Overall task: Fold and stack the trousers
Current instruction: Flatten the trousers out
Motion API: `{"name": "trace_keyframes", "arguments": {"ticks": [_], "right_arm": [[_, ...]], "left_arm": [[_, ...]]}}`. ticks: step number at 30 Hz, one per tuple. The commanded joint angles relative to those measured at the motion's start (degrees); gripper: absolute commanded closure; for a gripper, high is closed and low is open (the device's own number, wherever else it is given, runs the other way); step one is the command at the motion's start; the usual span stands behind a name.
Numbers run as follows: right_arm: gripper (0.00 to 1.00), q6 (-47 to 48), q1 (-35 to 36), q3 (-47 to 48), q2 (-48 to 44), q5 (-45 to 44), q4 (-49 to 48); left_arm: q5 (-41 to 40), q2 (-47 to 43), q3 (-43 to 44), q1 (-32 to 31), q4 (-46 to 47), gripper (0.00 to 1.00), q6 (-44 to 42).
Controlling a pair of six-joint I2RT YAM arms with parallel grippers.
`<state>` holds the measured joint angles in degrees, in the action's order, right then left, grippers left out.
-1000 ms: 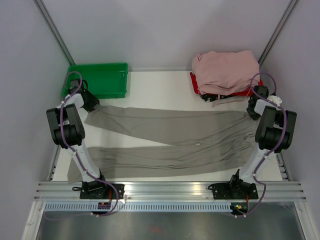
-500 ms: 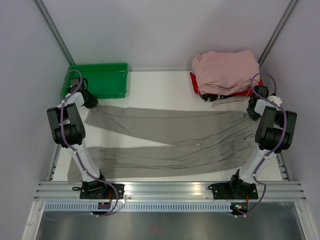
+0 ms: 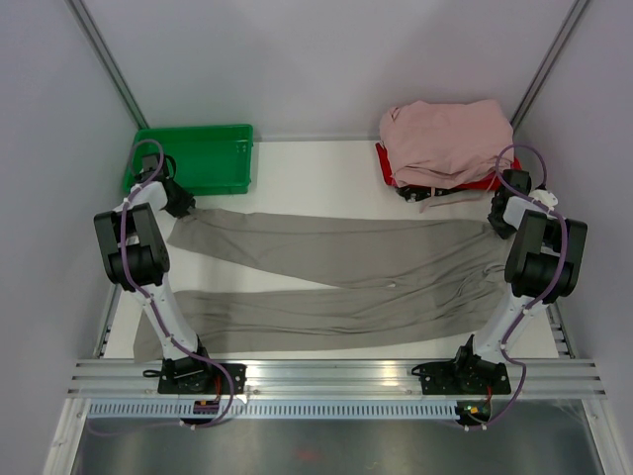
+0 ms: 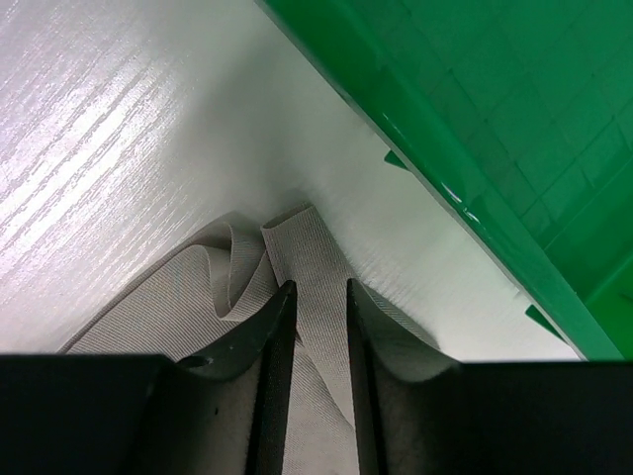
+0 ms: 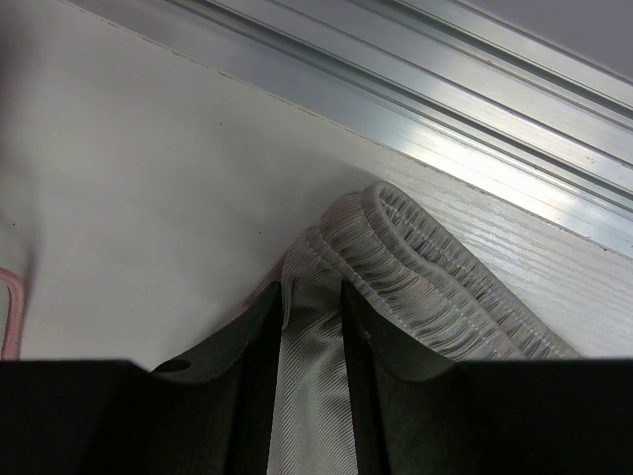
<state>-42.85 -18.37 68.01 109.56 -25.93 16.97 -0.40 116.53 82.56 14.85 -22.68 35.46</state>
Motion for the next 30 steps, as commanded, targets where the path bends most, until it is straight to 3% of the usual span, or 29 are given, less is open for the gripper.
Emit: {"name": "trace_keyframes", "arguments": {"ticks": [1, 21, 30], "right_arm": [[0.63, -0.8, -0.1, 0.5, -2.2, -1.0, 0.4], [0.63, -0.8, -0.1, 0.6, -2.6, -1.1, 1.1], [0.63, -1.0, 0.0, 0.5, -2.5, -1.0, 1.4]], "left_arm": [[-1.7, -0.3, 0.7, -0.3, -0.2, 0.67, 1.6], [-2.6, -2.1, -0.6, -0.3, -0.1, 0.67, 2.0], [-3.4, -1.4, -0.7, -0.3, -0.4, 0.75, 2.0]]}}
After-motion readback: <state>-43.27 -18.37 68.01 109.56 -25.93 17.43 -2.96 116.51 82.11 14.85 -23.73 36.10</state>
